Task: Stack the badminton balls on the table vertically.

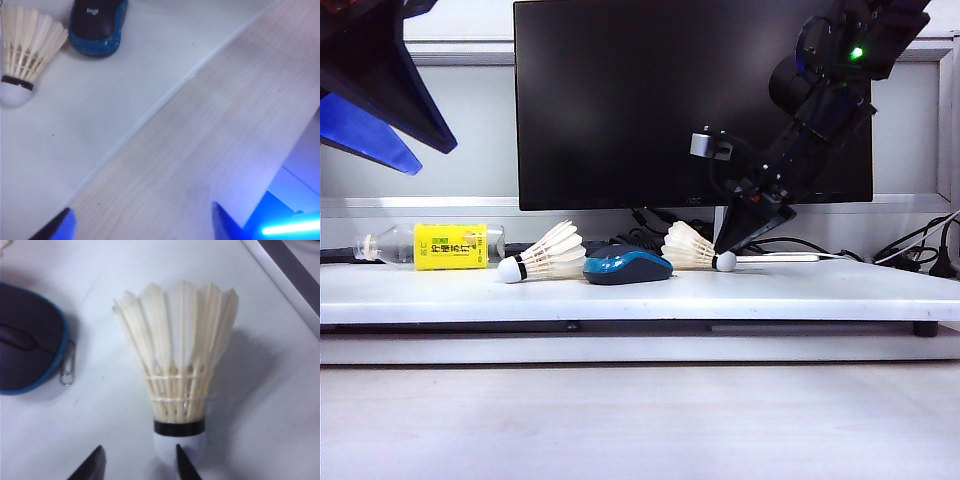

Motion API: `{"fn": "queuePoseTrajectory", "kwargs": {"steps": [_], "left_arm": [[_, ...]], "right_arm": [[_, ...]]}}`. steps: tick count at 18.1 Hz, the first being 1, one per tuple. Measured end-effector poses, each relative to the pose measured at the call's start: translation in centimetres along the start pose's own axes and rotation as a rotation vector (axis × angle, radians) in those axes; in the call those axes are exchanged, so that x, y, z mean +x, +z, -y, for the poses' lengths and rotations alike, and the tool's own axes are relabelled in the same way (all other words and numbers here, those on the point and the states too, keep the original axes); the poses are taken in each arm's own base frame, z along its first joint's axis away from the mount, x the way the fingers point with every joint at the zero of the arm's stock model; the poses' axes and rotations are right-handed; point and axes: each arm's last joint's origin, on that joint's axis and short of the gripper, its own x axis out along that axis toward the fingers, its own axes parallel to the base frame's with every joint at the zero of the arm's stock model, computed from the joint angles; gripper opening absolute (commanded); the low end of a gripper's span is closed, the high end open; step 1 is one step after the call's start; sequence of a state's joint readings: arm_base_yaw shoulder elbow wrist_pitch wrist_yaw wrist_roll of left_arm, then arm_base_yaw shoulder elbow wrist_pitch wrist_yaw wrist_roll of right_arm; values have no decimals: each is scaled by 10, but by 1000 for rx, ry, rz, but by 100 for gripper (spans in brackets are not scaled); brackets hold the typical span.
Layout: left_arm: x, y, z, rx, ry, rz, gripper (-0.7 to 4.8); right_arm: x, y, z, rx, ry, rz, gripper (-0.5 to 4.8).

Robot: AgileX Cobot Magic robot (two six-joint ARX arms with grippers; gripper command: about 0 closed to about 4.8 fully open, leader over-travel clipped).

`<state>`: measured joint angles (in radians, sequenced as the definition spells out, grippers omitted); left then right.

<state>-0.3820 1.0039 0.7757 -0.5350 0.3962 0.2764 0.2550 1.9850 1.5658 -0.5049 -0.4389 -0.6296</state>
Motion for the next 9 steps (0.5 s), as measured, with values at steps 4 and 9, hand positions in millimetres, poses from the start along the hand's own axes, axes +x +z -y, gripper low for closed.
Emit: {"fn": "queuePoseTrajectory", "kwargs": {"steps": [4,9], "left_arm": [[0,0,0,-1,3,-1,364],[0,-1,0,-3,1,-8,364]], "right_arm": [[5,0,3,-11,-13,18,179],[7,0,6,-27,-68,-2,180]]}}
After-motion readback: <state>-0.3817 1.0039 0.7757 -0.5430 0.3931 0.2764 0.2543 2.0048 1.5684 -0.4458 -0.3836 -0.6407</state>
